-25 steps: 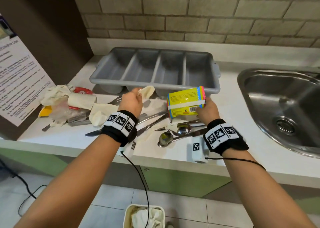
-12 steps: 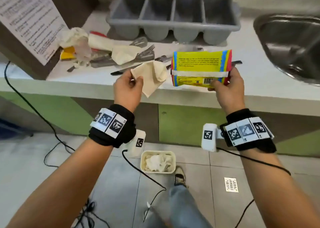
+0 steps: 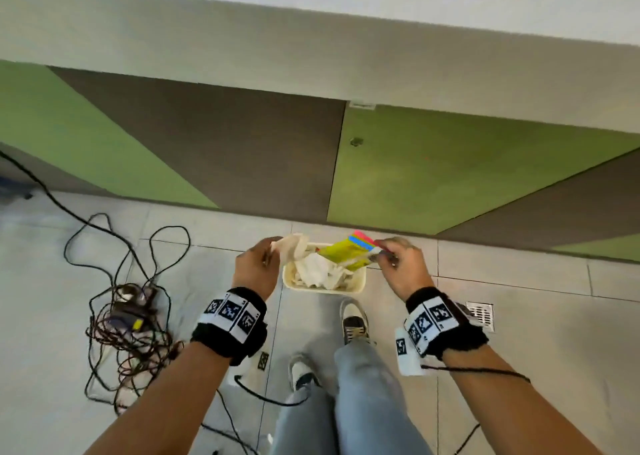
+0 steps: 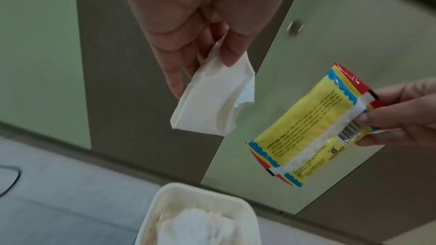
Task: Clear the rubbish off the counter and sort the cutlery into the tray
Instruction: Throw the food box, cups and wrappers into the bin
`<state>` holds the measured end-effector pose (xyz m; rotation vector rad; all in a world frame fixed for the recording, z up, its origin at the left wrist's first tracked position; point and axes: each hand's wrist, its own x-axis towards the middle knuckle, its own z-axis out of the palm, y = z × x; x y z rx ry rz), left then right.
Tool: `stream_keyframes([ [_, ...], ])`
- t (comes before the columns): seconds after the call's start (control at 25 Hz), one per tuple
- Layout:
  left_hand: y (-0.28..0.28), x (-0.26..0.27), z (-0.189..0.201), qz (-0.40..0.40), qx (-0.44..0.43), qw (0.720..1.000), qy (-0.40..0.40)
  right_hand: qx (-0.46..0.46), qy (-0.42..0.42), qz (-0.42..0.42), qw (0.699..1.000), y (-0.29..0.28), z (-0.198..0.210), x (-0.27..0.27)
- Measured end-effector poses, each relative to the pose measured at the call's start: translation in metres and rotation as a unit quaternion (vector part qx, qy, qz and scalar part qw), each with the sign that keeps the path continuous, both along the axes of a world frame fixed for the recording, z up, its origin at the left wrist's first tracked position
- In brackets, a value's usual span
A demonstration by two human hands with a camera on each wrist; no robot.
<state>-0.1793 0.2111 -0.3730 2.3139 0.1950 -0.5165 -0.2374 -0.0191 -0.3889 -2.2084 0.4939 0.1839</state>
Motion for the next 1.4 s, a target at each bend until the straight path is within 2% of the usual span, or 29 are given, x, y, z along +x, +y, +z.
stream_keyframes([
  [0.08, -0.009, 0.007, -0.056, 0.007, 0.011, 0.999, 0.052, -0.01, 0.049, 0.036, 0.998, 0.003, -0.06, 0.006],
  [0.2, -0.028, 0.019, -0.138, -0.02, 0.035, 0.995, 0.086, -0.022, 0.099, 0.086, 0.991, 0.006, -0.146, 0.02],
  [0.28, -0.037, 0.025, -0.185, -0.04, 0.054, 0.992, 0.104, -0.033, 0.137, 0.131, 0.981, 0.009, -0.193, 0.028],
  [0.36, -0.044, 0.029, -0.225, -0.051, 0.072, 0.989, 0.12, -0.082, 0.158, 0.188, 0.966, 0.013, -0.229, 0.032],
  [0.52, -0.055, 0.028, -0.28, -0.092, 0.105, 0.979, 0.149, -0.236, 0.126, 0.265, 0.926, 0.025, -0.274, 0.029],
  [0.64, -0.059, 0.021, -0.313, -0.142, 0.112, 0.967, 0.182, -0.192, 0.276, 0.355, 0.872, 0.035, -0.305, 0.025],
  [0.76, -0.056, 0.013, -0.318, -0.198, 0.137, 0.937, 0.253, -0.165, 0.35, 0.332, 0.86, 0.035, -0.314, 0.026],
  [0.84, -0.051, 0.012, -0.298, -0.179, 0.128, 0.947, 0.232, -0.157, 0.368, 0.303, 0.865, 0.035, -0.299, 0.025],
  [0.92, -0.045, 0.016, -0.262, -0.153, 0.115, 0.961, 0.199, -0.171, 0.37, 0.295, 0.864, 0.034, -0.27, 0.025],
  [1.08, -0.038, 0.022, -0.166, -0.107, 0.043, 0.98, 0.163, -0.149, 0.307, 0.215, 0.915, 0.027, -0.177, 0.029],
  [1.24, -0.031, 0.025, -0.021, -0.116, -0.052, 0.988, 0.089, -0.134, 0.209, 0.182, 0.951, 0.012, -0.026, 0.024],
  [1.36, -0.018, 0.033, 0.092, -0.143, -0.109, 0.984, 0.013, -0.147, 0.15, 0.166, 0.963, -0.003, 0.09, 0.021],
  [1.4, -0.017, 0.036, 0.118, -0.145, -0.123, 0.982, 0.0, -0.151, 0.143, 0.155, 0.966, -0.009, 0.12, 0.019],
])
